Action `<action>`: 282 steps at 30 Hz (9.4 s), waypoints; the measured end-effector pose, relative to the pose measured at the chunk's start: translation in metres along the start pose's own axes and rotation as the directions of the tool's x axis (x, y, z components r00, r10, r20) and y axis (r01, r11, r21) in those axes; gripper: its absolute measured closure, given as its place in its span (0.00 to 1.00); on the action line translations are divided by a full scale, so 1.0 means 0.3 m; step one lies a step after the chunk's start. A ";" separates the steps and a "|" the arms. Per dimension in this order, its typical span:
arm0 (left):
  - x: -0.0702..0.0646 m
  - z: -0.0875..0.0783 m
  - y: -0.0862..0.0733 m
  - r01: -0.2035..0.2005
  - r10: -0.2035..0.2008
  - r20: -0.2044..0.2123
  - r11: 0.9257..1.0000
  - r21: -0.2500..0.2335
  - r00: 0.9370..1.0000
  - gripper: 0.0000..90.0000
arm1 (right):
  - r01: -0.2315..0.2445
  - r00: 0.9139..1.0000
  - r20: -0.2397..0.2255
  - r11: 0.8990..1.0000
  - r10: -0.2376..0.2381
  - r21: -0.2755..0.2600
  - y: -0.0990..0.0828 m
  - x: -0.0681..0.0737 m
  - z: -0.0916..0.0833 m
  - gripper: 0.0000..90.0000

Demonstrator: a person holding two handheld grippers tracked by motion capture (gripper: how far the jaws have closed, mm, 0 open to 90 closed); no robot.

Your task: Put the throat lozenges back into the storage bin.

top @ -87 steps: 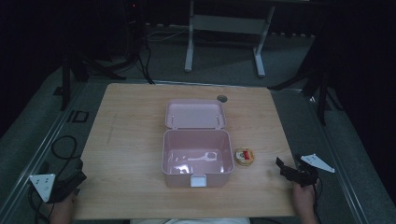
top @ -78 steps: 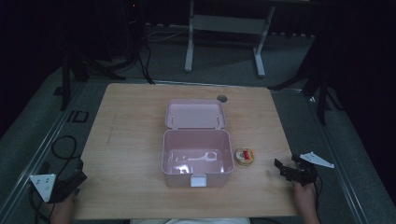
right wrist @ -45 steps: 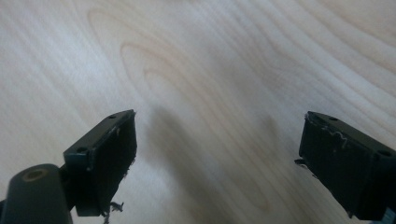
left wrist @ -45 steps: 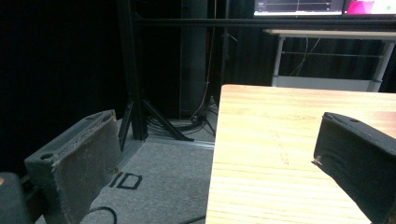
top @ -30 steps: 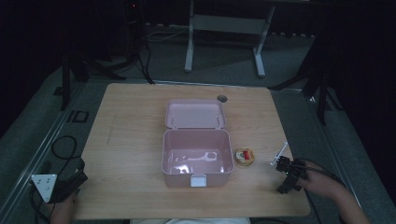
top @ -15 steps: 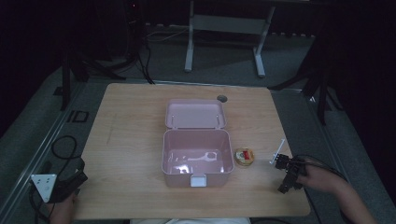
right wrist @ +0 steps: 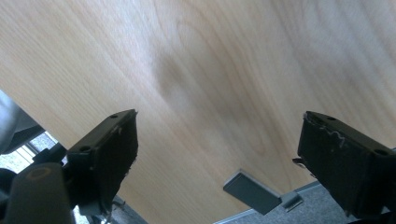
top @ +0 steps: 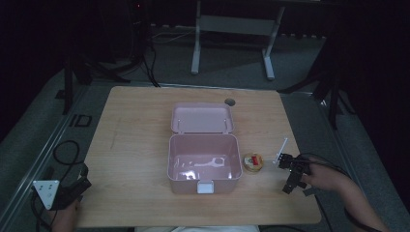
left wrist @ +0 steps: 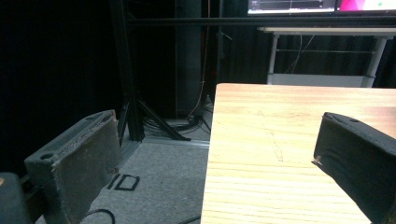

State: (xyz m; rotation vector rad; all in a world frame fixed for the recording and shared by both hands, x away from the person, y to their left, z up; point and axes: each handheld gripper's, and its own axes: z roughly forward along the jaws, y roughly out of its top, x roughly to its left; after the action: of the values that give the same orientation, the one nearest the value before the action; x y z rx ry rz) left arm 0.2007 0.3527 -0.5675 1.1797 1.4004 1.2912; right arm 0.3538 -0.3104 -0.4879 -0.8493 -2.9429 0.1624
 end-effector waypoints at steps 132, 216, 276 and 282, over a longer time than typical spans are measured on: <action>0.006 0.004 0.002 0.006 -0.006 0.026 1.000 0.012 1.000 0.01 | 0.403 0.915 0.029 0.915 -0.403 -0.003 0.531 0.281 -0.465 0.22; 0.006 0.003 0.001 0.002 -0.002 0.043 1.000 0.008 0.999 0.01 | 0.523 0.852 -0.018 0.852 -0.523 0.029 0.685 0.339 -0.127 0.22; 0.008 0.002 0.001 0.004 -0.005 0.045 1.000 0.006 0.999 0.01 | 0.113 0.993 0.092 0.786 -0.072 -0.608 0.308 -0.023 -0.070 0.12; 0.008 0.002 0.001 0.004 -0.005 0.047 1.000 0.006 0.999 0.01 | 0.024 0.989 0.123 0.717 0.087 -0.696 0.283 -0.070 0.016 0.12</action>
State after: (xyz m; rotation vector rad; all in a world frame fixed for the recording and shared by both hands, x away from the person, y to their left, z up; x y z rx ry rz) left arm 0.2010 0.3551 -0.5673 1.2027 1.3737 1.2493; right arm 0.4158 -0.2507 -0.5040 -0.9755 -3.1254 -1.0042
